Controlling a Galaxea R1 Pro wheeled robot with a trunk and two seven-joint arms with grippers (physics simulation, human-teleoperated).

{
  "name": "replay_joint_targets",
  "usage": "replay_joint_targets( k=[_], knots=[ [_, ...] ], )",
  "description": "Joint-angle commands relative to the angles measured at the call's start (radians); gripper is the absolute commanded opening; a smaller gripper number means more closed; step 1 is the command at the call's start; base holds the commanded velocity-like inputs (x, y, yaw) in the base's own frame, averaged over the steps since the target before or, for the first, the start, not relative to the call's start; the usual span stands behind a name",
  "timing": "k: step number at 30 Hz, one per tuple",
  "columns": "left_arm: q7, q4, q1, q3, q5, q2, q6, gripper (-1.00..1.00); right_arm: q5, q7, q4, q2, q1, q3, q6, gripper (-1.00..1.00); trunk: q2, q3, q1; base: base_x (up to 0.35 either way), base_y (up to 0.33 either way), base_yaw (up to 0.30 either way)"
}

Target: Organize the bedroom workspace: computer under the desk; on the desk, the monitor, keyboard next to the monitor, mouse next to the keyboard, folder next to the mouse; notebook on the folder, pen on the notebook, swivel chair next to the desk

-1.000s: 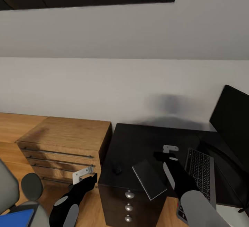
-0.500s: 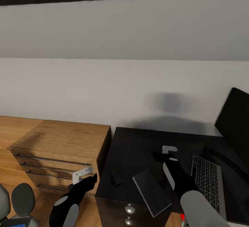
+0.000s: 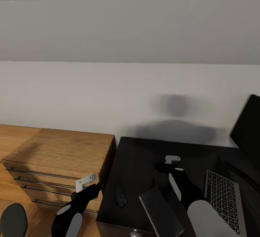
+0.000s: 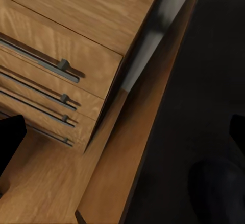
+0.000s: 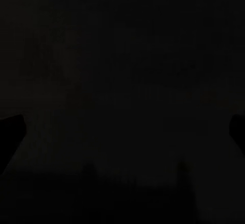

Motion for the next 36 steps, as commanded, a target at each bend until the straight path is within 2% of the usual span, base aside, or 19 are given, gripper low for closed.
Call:
replay_joint_targets(
  k=[1,11,19,30,36],
  knots=[
    [0.01,-0.001,-0.001,-0.001,0.011,0.0,0.002,1.0,0.002,0.0,0.005,0.001,0.0,0.001,0.006,1.0,-0.001,-0.001,0.0,0.042,0.0,0.0],
    [0.01,-0.003,-0.001,0.0,0.013,0.0,0.002,1.0,0.004,-0.003,0.101,0.02,-0.002,0.022,0.006,1.0,-0.001,-0.001,0.0,0.014,0.0,0.0],
    [0.01,-0.003,-0.001,-0.001,0.014,-0.002,0.0,1.0,0.005,-0.004,0.118,0.024,-0.002,0.023,0.007,1.0,-0.001,-0.001,0.0,0.001,0.0,0.0],
    [0.011,-0.003,0.0,-0.001,0.015,-0.003,0.0,1.0,0.005,-0.006,0.122,0.026,-0.002,0.023,0.007,1.0,-0.078,-0.036,0.042,0.0,0.0,0.0],
    [0.011,-0.003,-0.001,0.0,0.015,-0.003,0.0,1.0,0.005,-0.006,0.122,0.026,-0.002,0.023,0.007,1.0,-0.078,-0.036,0.042,0.0,0.0,0.0]
  ],
)
